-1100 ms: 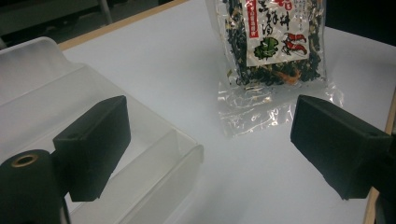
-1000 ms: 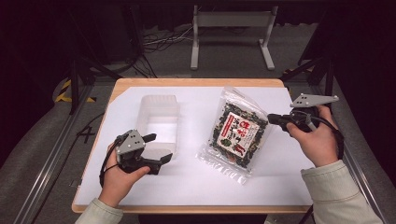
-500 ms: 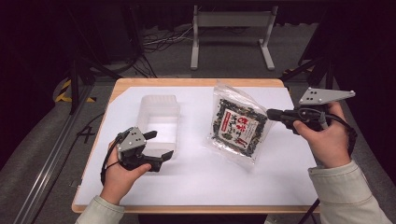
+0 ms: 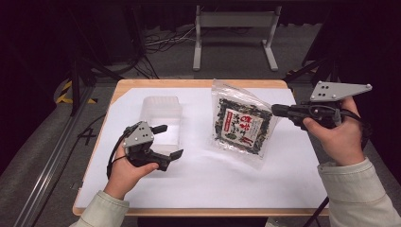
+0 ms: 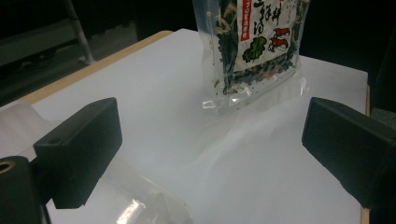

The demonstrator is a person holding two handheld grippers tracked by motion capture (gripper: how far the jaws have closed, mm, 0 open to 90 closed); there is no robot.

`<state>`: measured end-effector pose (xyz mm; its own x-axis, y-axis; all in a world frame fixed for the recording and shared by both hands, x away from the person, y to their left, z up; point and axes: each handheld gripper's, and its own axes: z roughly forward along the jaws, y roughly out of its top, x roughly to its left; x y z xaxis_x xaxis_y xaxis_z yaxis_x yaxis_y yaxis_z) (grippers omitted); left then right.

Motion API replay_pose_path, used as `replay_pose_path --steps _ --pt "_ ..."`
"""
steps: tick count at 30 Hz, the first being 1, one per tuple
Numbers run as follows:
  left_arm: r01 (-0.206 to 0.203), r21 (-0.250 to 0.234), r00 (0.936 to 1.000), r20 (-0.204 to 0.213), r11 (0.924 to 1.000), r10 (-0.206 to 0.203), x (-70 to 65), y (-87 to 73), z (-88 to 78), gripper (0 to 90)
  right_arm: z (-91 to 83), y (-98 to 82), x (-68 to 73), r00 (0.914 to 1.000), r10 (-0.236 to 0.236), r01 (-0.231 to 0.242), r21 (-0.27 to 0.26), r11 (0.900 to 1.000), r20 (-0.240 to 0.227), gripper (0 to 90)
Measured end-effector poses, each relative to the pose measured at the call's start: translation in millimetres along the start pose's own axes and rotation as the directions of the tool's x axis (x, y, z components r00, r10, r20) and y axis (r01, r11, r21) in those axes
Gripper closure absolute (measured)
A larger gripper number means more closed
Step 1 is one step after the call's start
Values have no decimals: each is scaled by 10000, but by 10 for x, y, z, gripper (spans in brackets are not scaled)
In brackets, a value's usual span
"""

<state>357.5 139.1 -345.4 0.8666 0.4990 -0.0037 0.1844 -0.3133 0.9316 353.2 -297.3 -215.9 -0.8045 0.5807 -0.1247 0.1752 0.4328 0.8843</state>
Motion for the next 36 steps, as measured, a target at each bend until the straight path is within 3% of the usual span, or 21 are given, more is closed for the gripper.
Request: replay_pose_path --steps 10,16,20,24,31,36 --pt "5 -366 9981 609 9993 17 46 145 171 112 94 132 162 9978 -536 525 -278 9982 -402 895" --pt "262 -965 9915 1298 9950 -136 47 186 259 144 171 211 252 9949 -758 732 -414 9965 -659 895" --pt "285 -1073 9901 1395 9938 -134 69 222 313 166 203 241 302 9925 -894 855 -491 9951 -834 894" --pt "528 -1289 9829 1821 9903 -287 95 266 358 165 226 255 337 9902 -977 909 -700 9934 -997 894" --pt "193 -1194 9739 2270 9927 84 44 317 471 157 326 247 375 9860 -1065 970 -781 9922 -1285 895" --pt "60 -1272 9700 2416 9919 251 -4 377 519 199 363 251 391 9846 -1097 955 -1063 9897 -1364 896"
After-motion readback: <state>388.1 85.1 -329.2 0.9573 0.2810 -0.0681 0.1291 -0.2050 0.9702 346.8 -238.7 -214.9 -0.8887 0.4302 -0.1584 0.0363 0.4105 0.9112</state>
